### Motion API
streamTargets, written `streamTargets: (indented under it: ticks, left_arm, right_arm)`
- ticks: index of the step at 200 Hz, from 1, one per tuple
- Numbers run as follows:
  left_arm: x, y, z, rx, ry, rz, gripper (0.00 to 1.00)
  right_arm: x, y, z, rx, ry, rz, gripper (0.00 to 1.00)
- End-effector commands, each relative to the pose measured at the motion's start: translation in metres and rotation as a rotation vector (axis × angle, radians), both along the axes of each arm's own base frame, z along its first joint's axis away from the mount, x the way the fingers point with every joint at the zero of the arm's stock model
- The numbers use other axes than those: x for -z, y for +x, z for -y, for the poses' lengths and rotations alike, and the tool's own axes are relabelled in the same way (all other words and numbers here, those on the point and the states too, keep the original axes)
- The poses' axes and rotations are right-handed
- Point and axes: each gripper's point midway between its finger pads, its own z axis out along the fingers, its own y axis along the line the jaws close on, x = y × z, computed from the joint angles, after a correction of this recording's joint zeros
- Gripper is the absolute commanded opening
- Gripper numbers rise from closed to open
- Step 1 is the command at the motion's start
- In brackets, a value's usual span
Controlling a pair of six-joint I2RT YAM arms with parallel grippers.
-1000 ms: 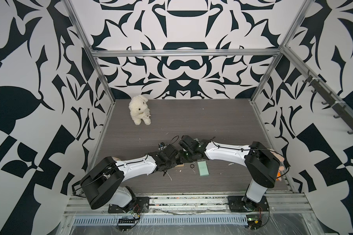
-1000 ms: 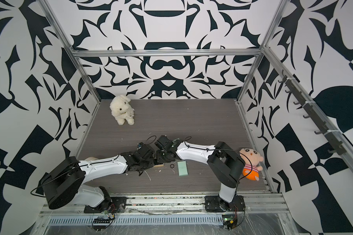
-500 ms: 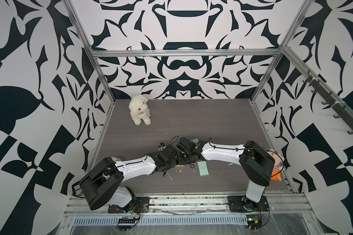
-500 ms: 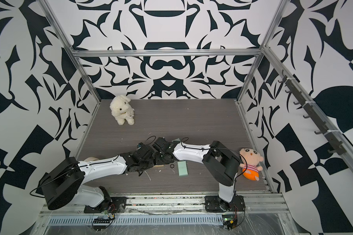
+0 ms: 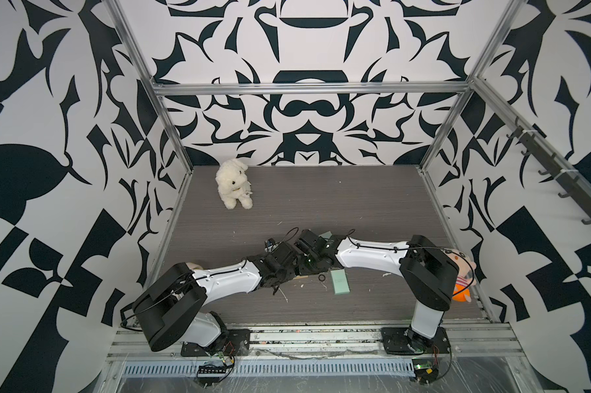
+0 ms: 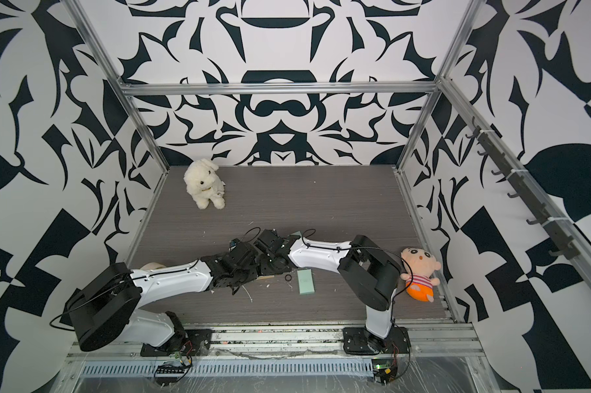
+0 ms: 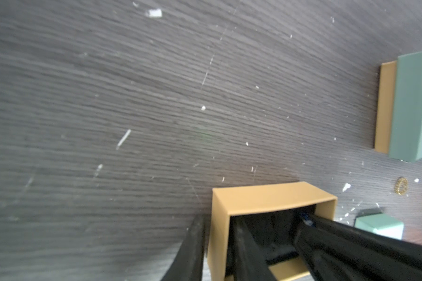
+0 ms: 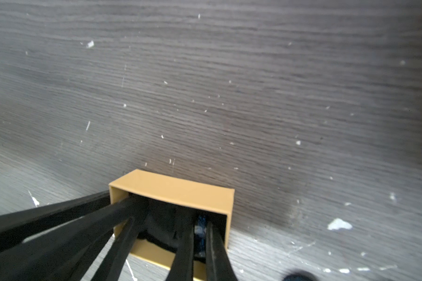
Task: Take the rings out of the lift-off lid box
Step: Take out the ring from the jewelry box, then place the ring at the center of the board.
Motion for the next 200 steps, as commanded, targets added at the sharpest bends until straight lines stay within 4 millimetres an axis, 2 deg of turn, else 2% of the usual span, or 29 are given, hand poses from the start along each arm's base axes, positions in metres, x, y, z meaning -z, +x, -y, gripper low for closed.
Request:
streamTargets:
  ticks: [1, 70, 123, 144, 172, 200]
  left_arm:
    - [0.023, -0.02, -0.019, 0.004, 0.08, -0.086, 0.24]
    - [0.027, -0.022, -0.022, 0.005, 0.102, -0.102, 0.24]
    - [0.027, -0.022, -0.023, 0.009, 0.112, -0.105, 0.24]
    - [0.026, -0.022, -0.023, 0.01, 0.112, -0.104, 0.24]
    - [0.024, -0.02, -0.021, 0.016, 0.11, -0.097, 0.24]
    - [0.021, -0.018, -0.02, 0.019, 0.113, -0.091, 0.24]
  right_arm:
    - [-0.035, 0.005, -0.01, -0.006, 0.081, 0.06, 0.08]
    - [-0.05, -0.002, -0.011, -0.032, 0.14, 0.062, 0.08]
    - [-0.06, -0.001, 0.009, -0.002, 0.159, 0.075, 0.08]
    - [-0.061, 0.001, 0.024, 0.026, 0.162, 0.084, 0.08]
    - [-0.05, 0.004, 0.046, 0.063, 0.146, 0.065, 0.08]
    - [-0.035, 0.006, 0.056, 0.082, 0.155, 0.031, 0.08]
